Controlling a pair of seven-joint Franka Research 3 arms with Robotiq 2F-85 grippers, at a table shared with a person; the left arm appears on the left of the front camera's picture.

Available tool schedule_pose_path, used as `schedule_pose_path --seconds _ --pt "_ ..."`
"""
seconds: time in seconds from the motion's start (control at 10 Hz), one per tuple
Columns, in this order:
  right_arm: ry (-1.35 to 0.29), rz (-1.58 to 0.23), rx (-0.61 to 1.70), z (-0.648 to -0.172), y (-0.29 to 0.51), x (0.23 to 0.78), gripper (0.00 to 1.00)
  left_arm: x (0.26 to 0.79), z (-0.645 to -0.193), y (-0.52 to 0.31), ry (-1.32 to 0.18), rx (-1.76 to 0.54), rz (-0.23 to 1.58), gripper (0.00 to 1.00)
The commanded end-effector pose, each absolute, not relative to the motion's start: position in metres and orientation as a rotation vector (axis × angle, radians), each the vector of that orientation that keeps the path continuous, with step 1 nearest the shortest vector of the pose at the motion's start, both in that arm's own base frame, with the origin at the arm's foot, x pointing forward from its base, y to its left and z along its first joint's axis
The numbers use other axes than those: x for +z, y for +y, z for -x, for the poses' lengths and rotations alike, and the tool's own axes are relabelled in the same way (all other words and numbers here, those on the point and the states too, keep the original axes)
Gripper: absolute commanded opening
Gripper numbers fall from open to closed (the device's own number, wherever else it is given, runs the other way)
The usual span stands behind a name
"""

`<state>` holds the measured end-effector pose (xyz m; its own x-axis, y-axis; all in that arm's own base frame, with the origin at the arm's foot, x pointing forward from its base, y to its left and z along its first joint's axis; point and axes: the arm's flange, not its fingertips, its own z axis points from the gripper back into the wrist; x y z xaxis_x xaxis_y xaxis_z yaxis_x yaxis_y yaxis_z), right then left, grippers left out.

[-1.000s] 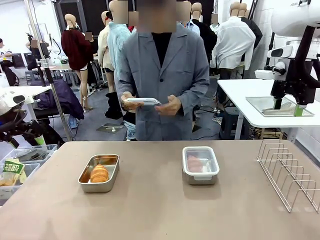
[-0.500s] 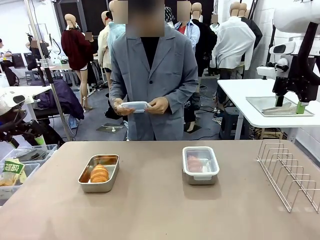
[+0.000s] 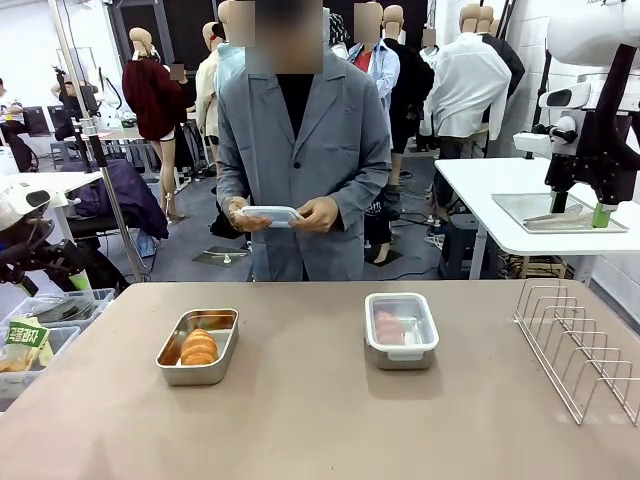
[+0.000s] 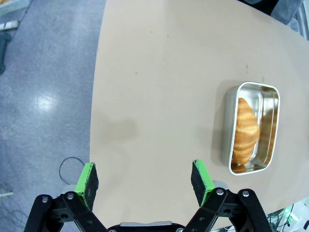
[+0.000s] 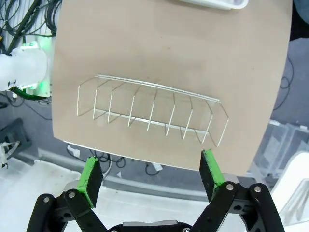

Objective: Place the bread in airtight containers.
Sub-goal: Release when the human grabs the Airtight Container lid.

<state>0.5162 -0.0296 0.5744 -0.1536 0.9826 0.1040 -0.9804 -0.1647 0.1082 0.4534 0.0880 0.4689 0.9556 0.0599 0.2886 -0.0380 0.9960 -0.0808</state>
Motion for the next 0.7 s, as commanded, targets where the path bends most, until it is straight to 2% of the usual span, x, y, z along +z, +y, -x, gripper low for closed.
schedule_pose_path --seconds 0.0,0.6 --pt "0.021 -0.179 1.733 -0.5146 -0.0300 0.5741 1.00 0.4696 -0.4529 0.0879 -0.296 0.068 0.077 1.00" --pt "0.021 -0.179 1.733 -0.5146 -0.0300 0.5741 1.00 0.4696 -0.4529 0.0879 -0.296 0.068 0.077 1.00"
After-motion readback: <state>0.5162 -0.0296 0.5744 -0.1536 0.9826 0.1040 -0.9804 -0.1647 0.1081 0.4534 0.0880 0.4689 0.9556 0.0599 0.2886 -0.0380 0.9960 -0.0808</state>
